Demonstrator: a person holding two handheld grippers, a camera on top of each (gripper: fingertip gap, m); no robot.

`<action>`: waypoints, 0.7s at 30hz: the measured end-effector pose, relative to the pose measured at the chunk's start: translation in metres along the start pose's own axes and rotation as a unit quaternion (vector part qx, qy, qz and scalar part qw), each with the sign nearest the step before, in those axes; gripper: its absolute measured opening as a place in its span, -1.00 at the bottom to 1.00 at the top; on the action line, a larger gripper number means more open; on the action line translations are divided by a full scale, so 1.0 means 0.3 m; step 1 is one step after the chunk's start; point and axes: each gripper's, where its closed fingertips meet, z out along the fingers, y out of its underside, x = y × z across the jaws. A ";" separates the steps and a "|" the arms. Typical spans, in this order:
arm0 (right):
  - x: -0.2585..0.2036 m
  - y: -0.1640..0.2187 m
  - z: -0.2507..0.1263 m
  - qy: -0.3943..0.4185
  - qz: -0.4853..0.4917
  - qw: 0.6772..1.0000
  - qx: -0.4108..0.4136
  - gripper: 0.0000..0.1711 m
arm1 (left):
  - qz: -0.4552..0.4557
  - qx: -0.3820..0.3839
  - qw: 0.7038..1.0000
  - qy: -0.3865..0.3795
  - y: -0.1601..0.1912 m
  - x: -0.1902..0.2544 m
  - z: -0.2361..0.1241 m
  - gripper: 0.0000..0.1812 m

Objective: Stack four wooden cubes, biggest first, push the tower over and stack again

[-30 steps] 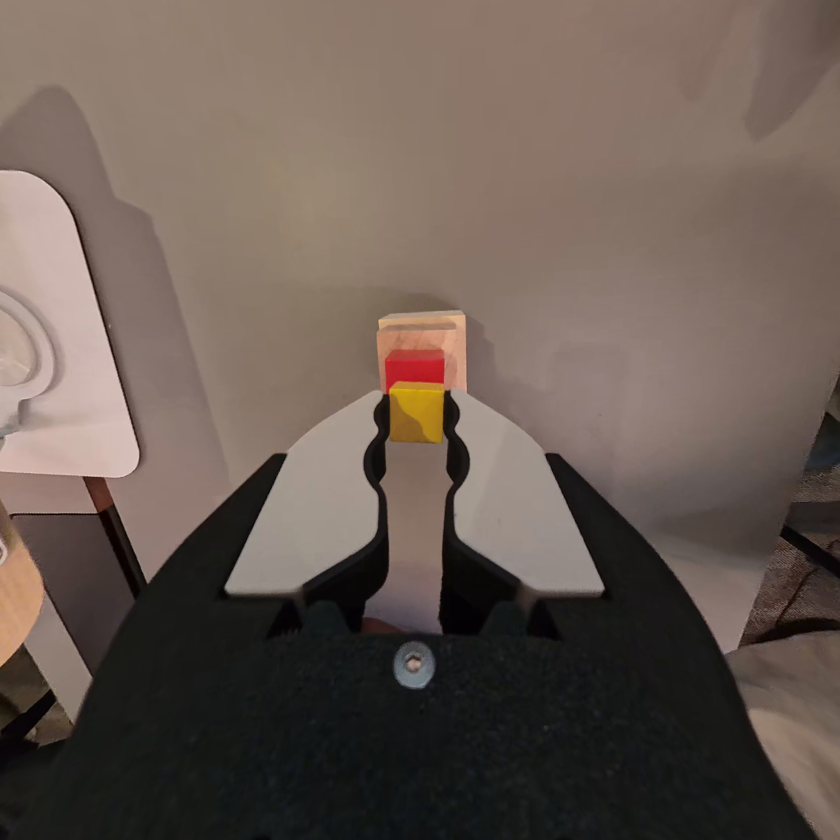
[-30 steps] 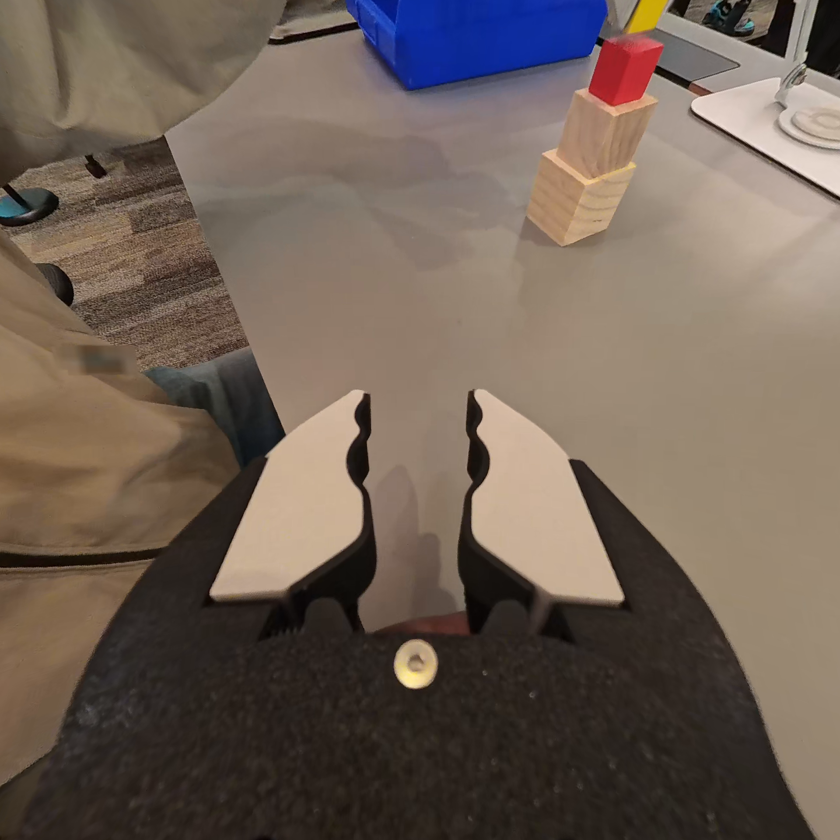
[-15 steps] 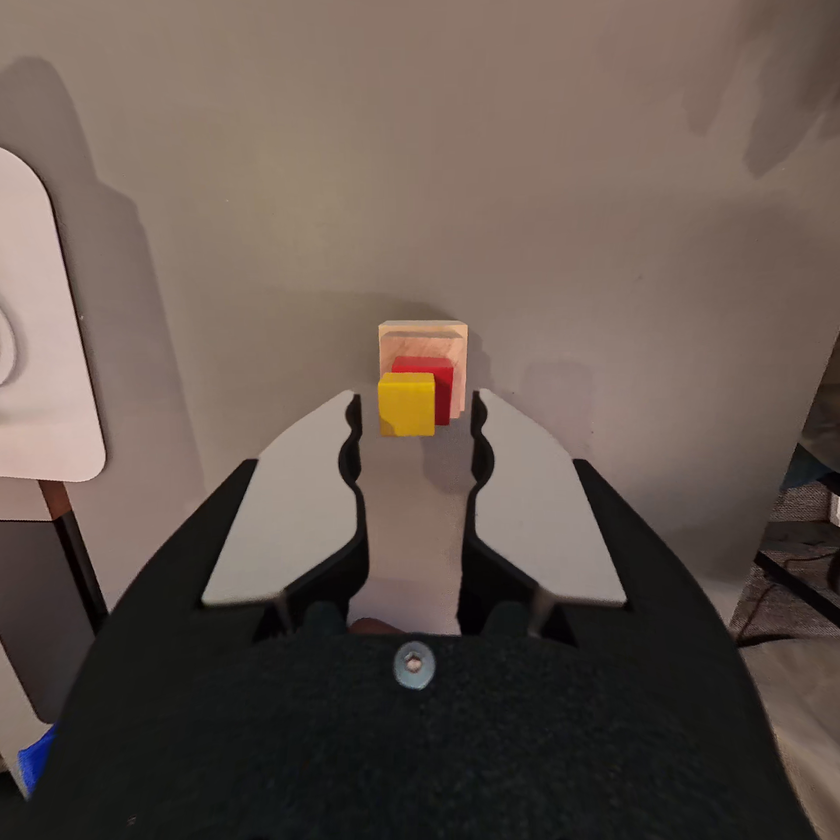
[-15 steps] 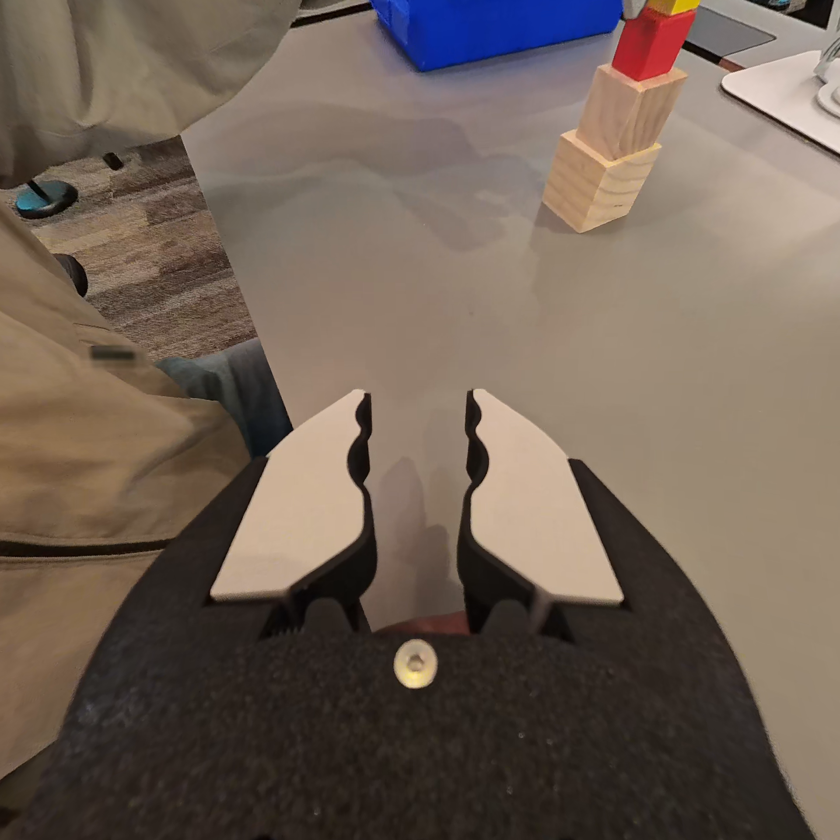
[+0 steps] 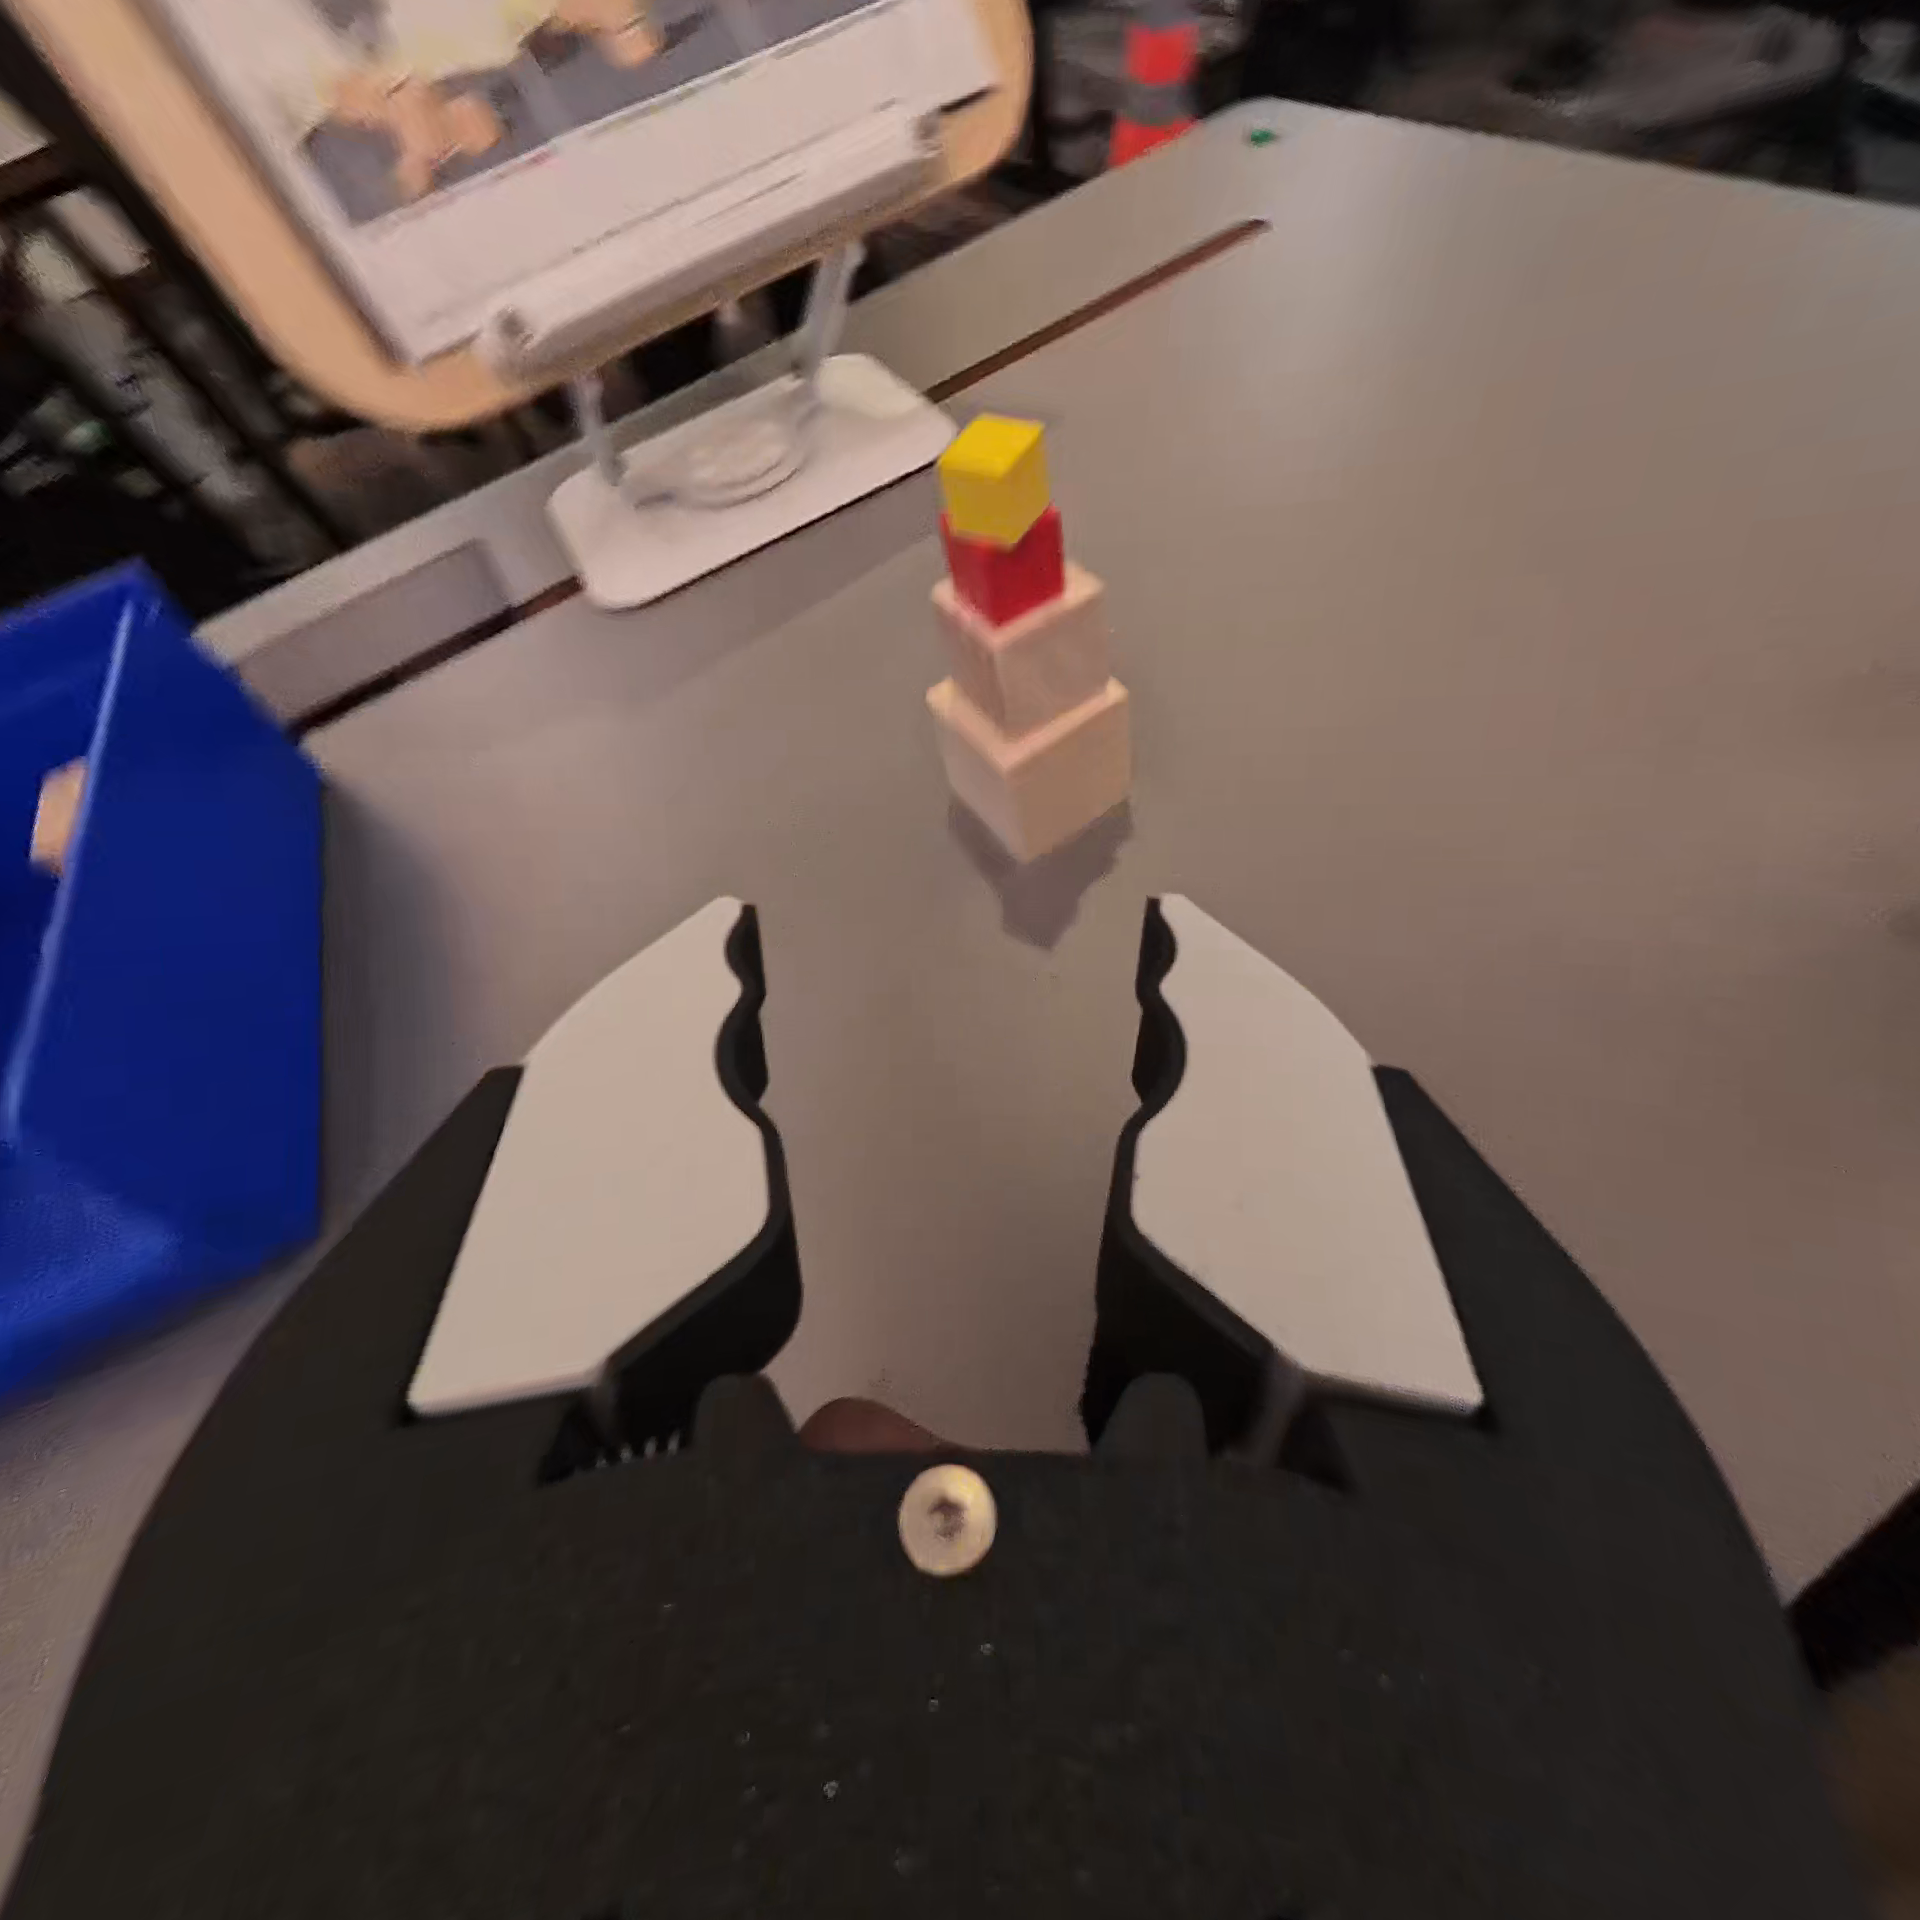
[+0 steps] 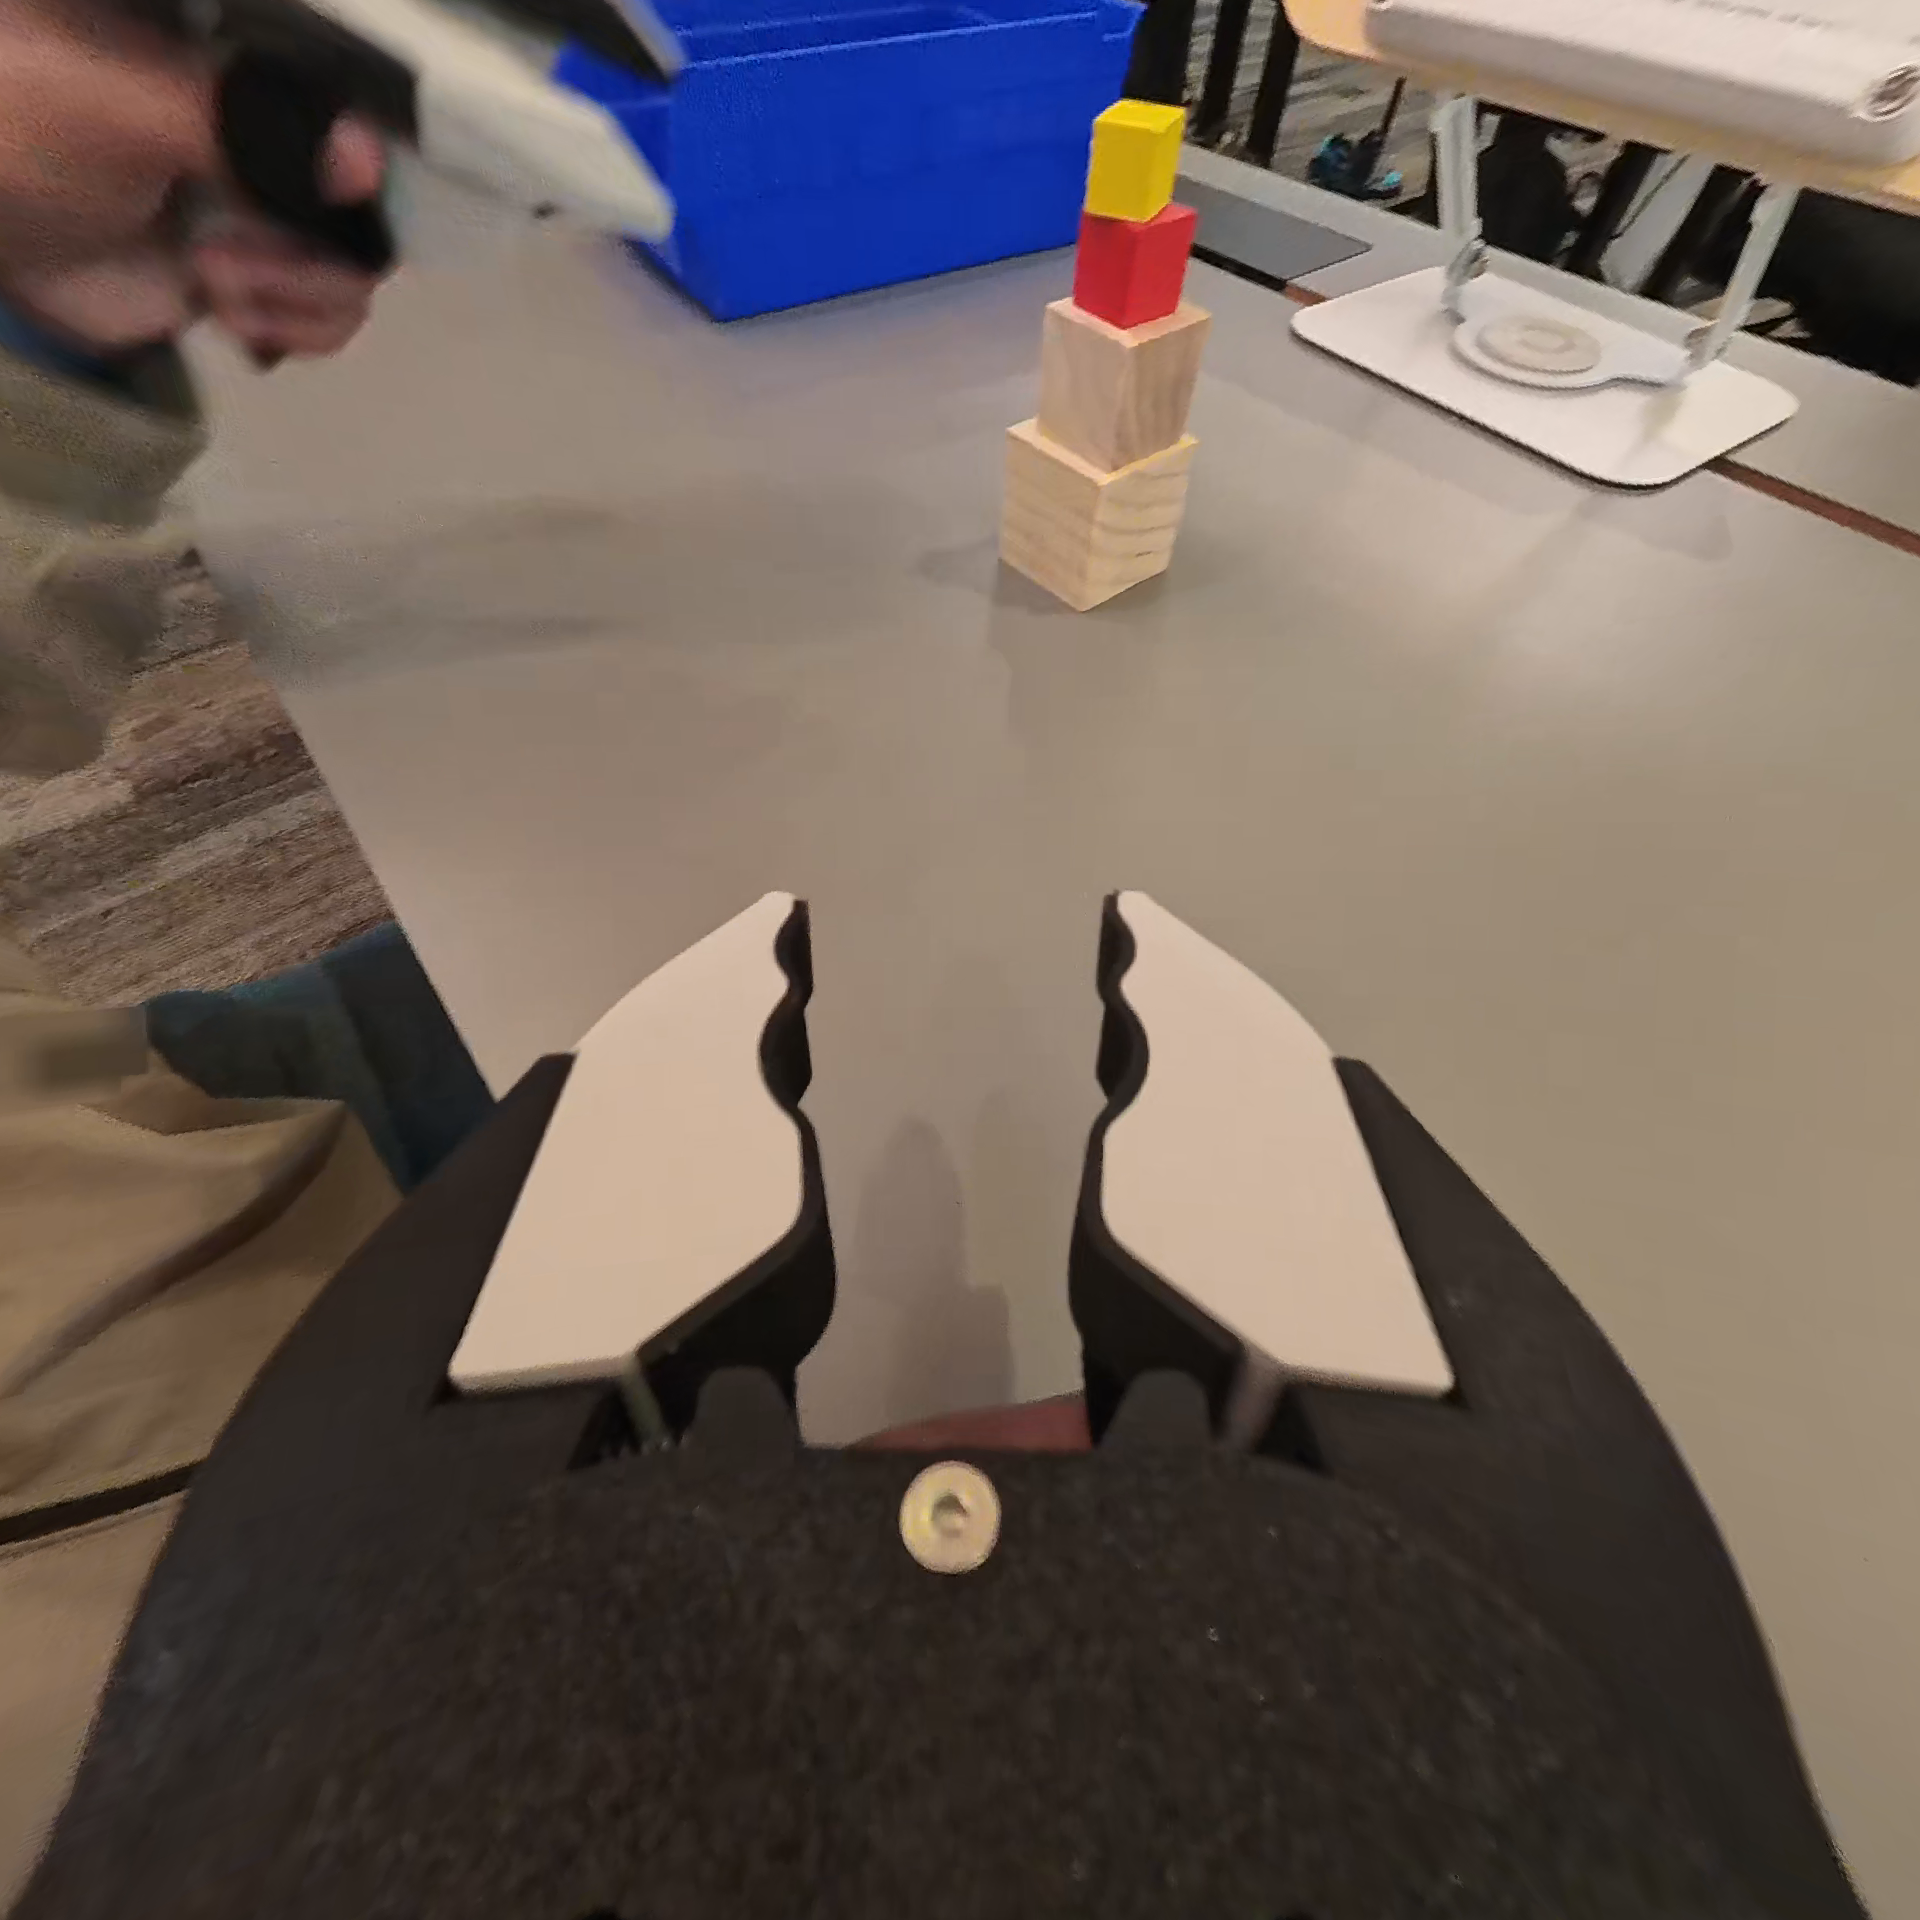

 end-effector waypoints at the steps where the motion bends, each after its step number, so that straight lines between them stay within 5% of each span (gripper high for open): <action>1: 0.001 -0.001 0.005 0.006 -0.002 1.000 0.003 -0.37 | -0.031 0.012 0.999 -0.013 0.040 0.020 -0.025 -0.24; 7: -0.001 -0.017 0.033 0.025 0.015 0.999 0.032 -0.30 | -0.108 0.107 0.986 -0.064 0.117 0.063 -0.102 -0.32; 21: -0.026 0.013 0.067 0.010 0.039 0.999 0.027 -0.27 | -0.110 0.083 0.989 -0.062 0.165 0.079 -0.066 -0.37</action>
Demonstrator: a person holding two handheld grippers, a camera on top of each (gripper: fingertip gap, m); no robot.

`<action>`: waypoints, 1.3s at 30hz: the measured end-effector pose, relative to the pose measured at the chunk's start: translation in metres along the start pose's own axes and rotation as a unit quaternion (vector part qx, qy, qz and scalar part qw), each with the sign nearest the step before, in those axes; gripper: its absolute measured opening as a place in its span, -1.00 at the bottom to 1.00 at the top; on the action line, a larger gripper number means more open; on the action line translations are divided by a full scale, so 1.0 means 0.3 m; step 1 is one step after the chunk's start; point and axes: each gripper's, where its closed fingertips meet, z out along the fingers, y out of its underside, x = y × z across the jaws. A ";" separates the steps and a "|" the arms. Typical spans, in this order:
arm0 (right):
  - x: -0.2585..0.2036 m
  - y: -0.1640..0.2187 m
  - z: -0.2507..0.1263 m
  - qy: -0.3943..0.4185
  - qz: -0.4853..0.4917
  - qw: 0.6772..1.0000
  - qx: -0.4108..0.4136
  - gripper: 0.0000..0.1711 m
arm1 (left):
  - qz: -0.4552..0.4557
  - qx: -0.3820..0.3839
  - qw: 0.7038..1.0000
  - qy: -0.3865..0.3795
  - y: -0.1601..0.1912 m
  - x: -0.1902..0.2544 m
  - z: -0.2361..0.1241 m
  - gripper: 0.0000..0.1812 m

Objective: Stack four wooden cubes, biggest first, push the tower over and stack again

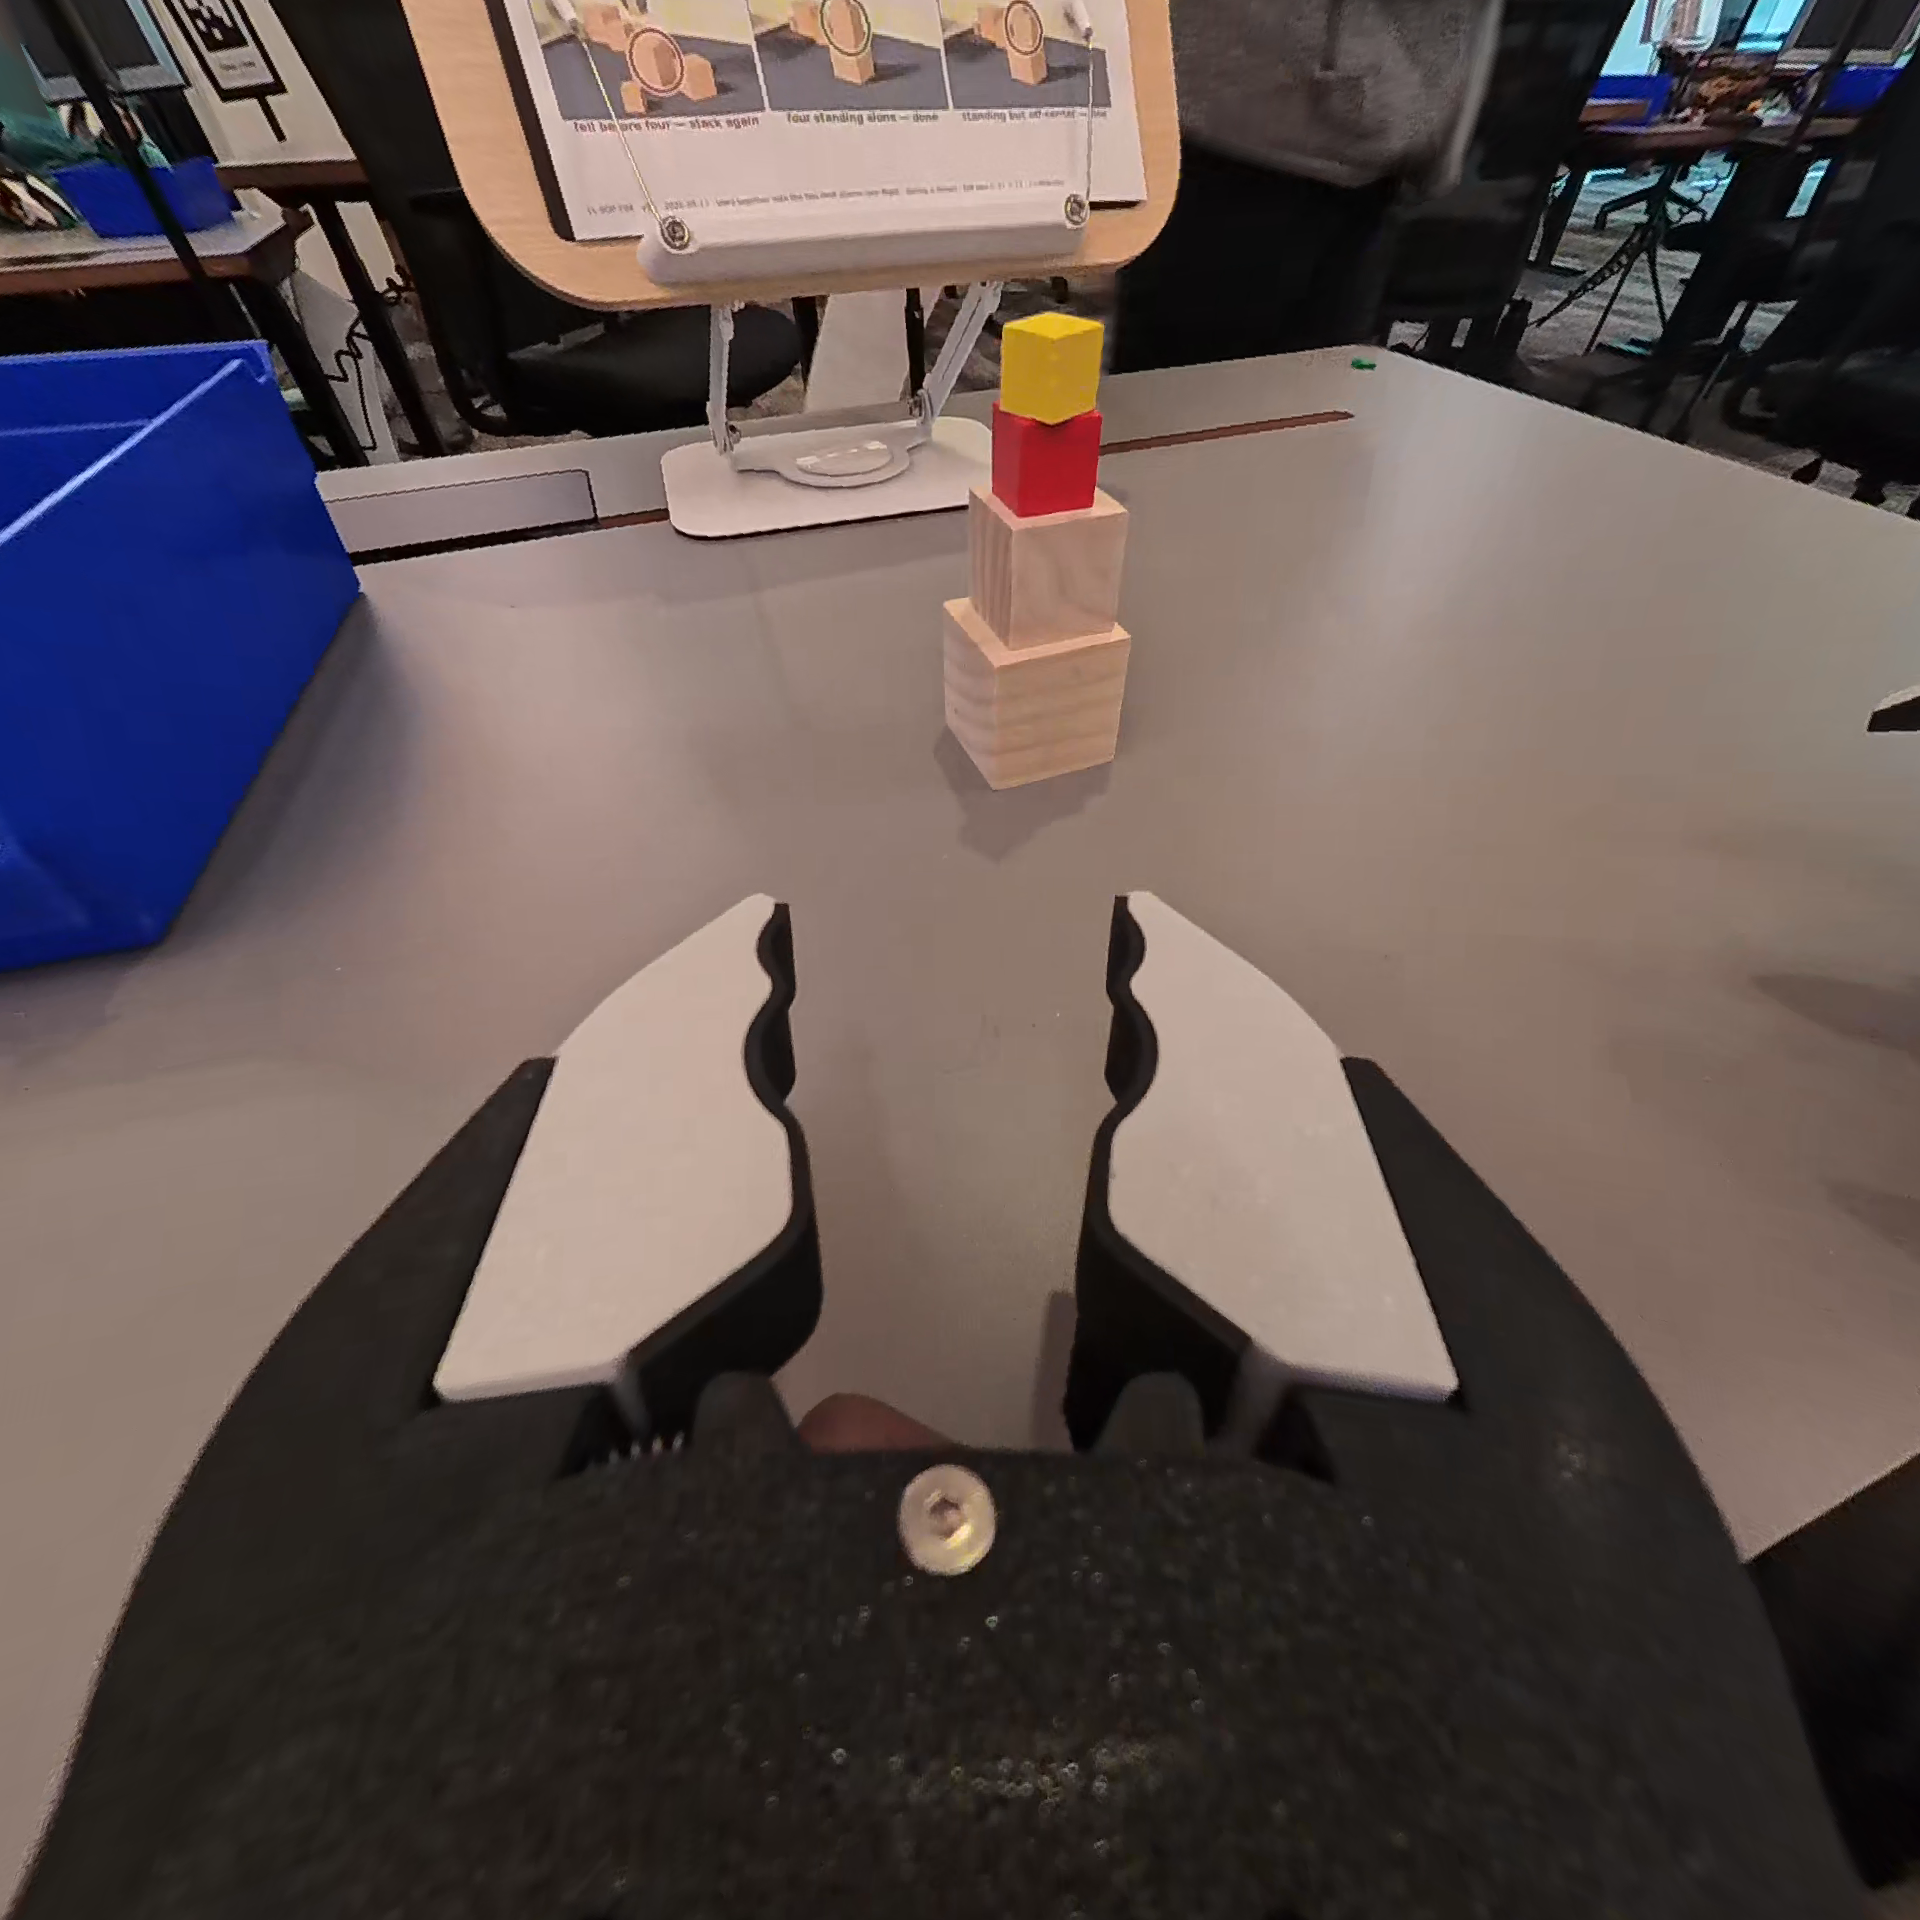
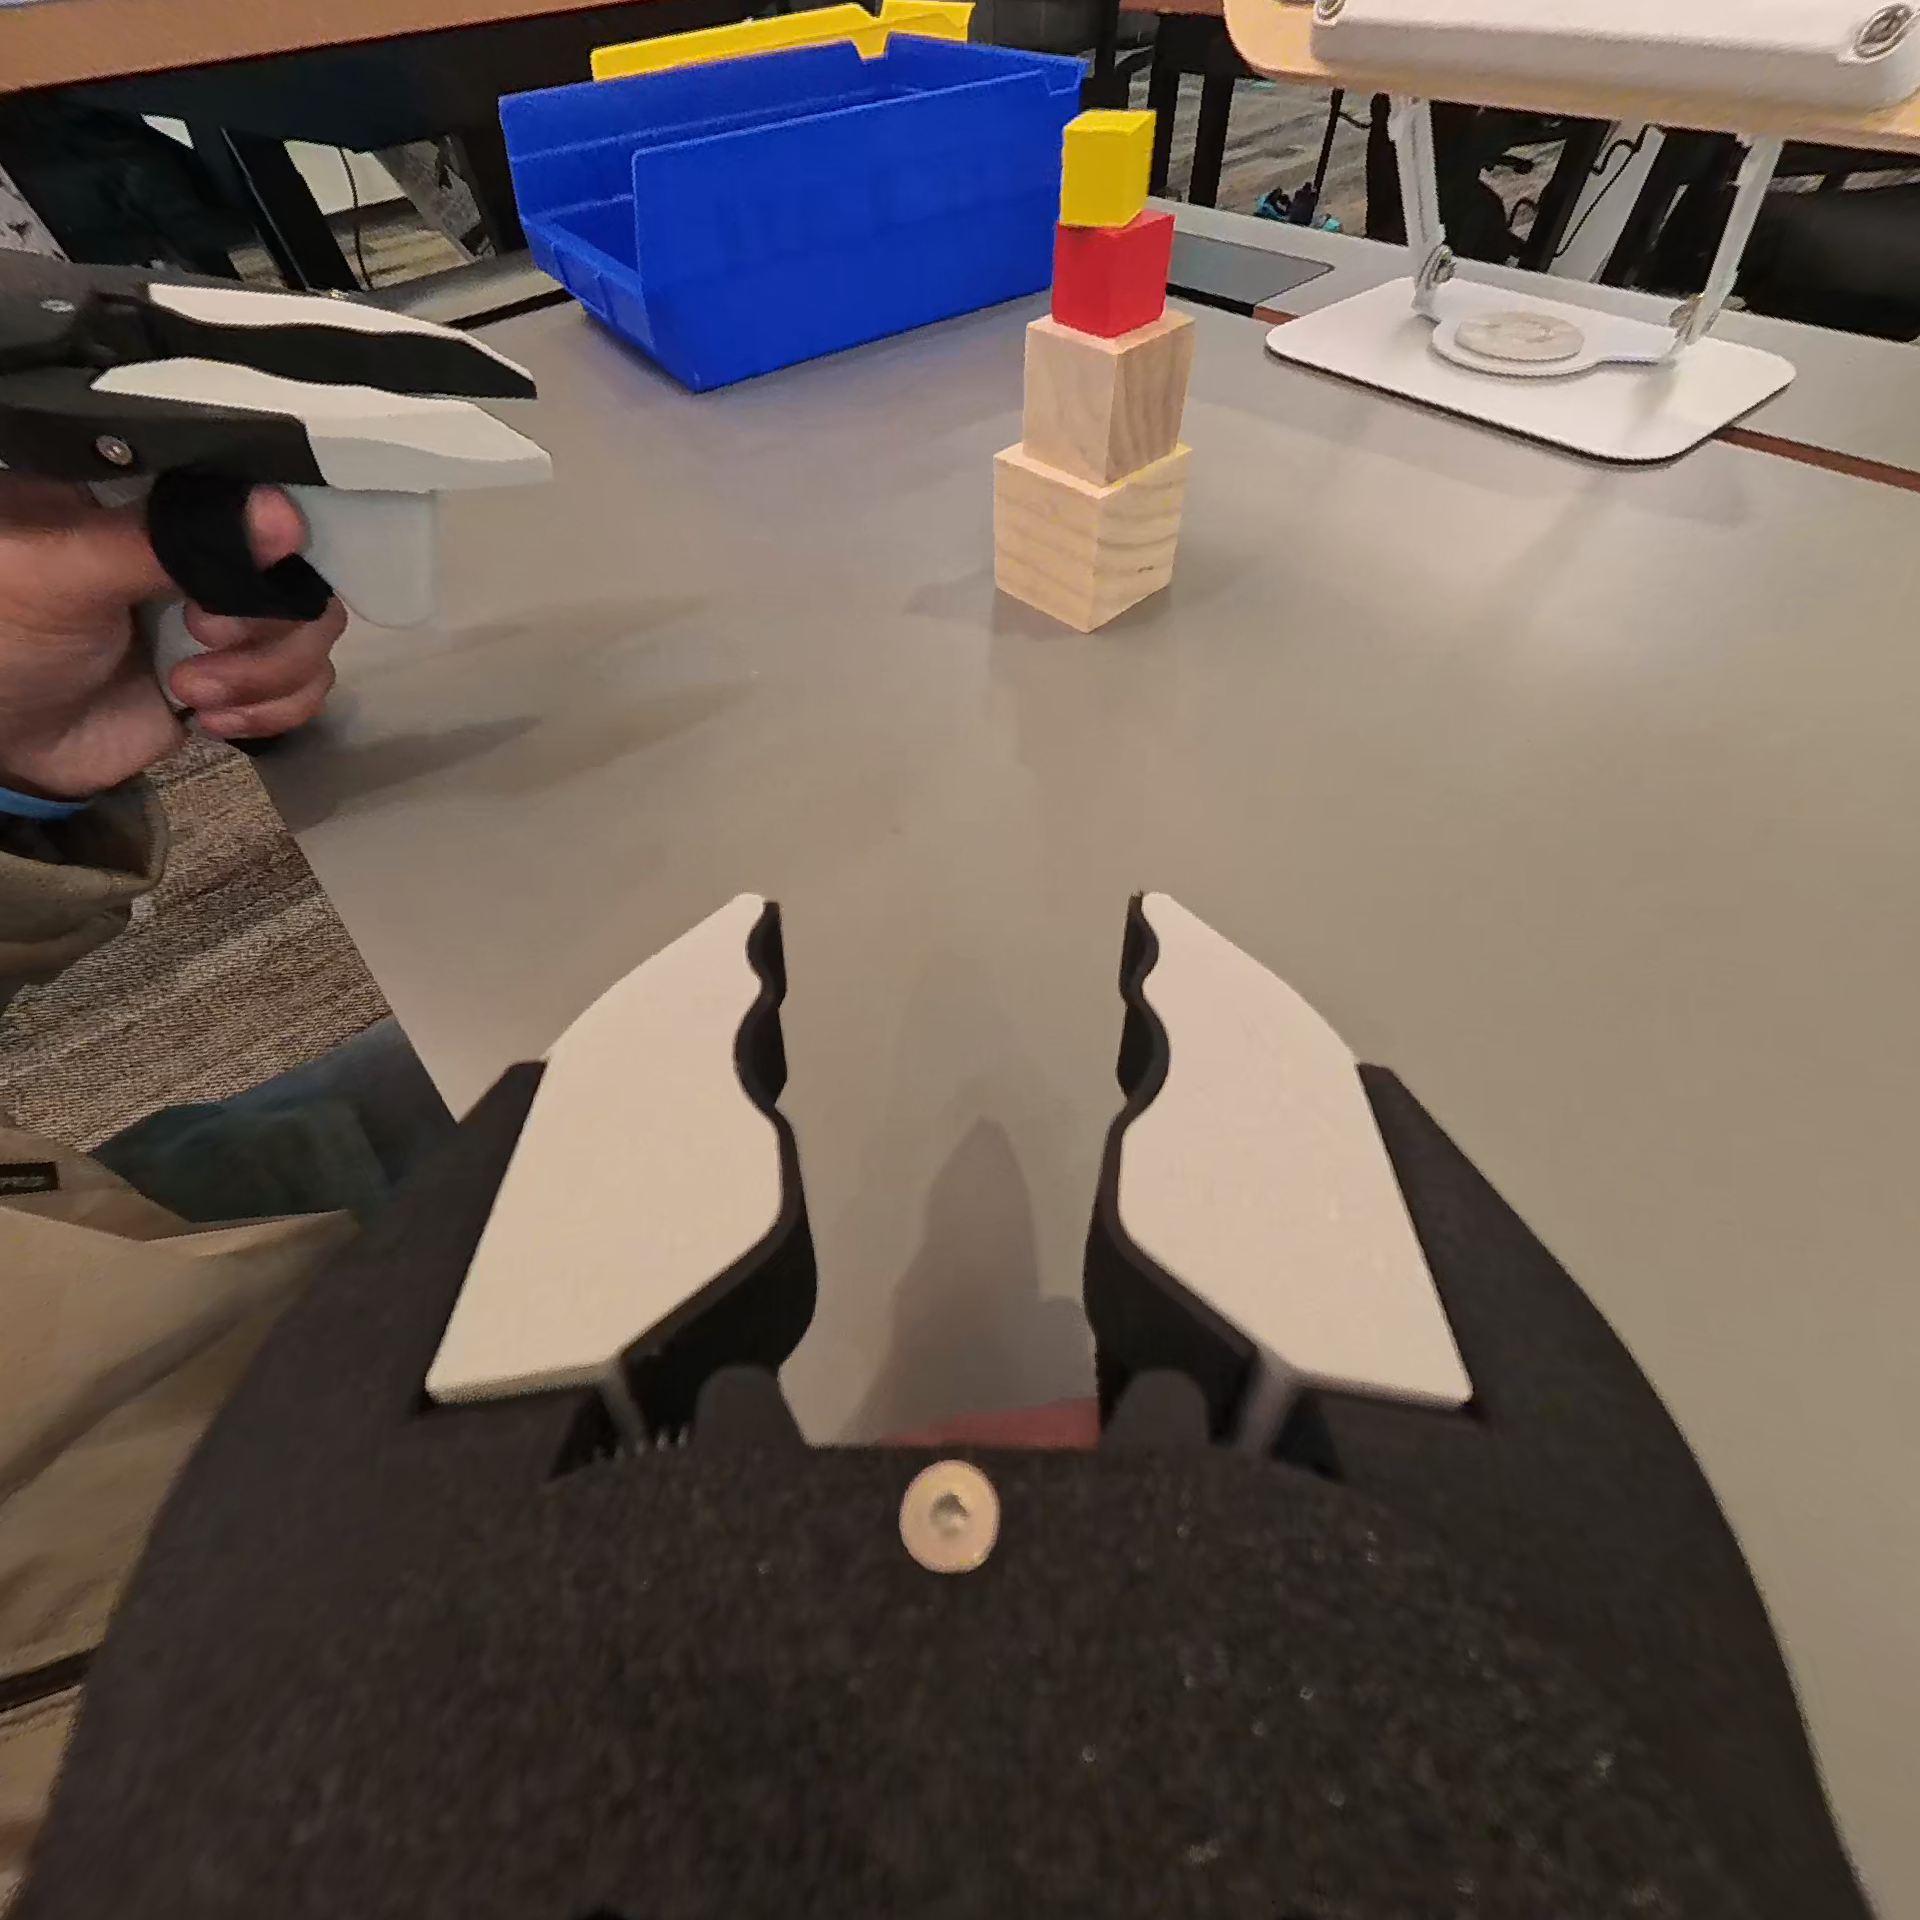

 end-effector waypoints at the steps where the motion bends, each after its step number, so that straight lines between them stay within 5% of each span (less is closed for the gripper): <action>1: -0.002 0.003 0.002 -0.002 -0.001 1.000 -0.003 -0.28 | 0.000 -0.001 1.000 0.000 0.001 0.000 0.001 -0.37; 13: -0.010 -0.001 0.020 -0.011 -0.010 1.000 -0.010 -0.32 | 0.014 -0.017 1.000 0.016 0.017 0.022 0.011 -0.37; 16: -0.005 -0.023 0.053 -0.028 -0.031 0.999 -0.026 -0.53 | 0.013 -0.019 1.000 0.018 0.019 0.023 0.012 -0.37; 18: 0.010 -0.045 0.093 -0.052 -0.060 0.996 -0.049 -0.99 | 0.011 -0.021 1.000 0.020 0.021 0.023 0.014 -0.37; 20: 0.046 -0.084 0.151 -0.076 -0.104 0.990 -0.065 -1.00 | 0.007 -0.023 0.999 0.023 0.022 0.022 0.014 -0.38; 28: 0.417 0.013 0.308 -0.168 -0.271 0.900 -0.297 -1.00 | 0.031 -0.019 0.999 0.008 0.033 -0.064 -0.084 -0.42; 33: 0.622 0.061 0.316 -0.127 -0.323 0.848 -0.400 -1.00 | 0.017 -0.013 0.999 -0.030 0.065 -0.164 -0.187 -0.44; 36: 0.533 0.046 0.456 -0.138 -0.311 0.862 -0.377 -1.00 | -0.005 -0.011 0.999 -0.035 0.071 -0.187 -0.201 -0.44; 39: 0.220 -0.127 0.719 -0.227 -0.234 0.917 -0.232 -1.00 | -0.009 -0.007 0.999 -0.034 0.066 -0.188 -0.190 -0.45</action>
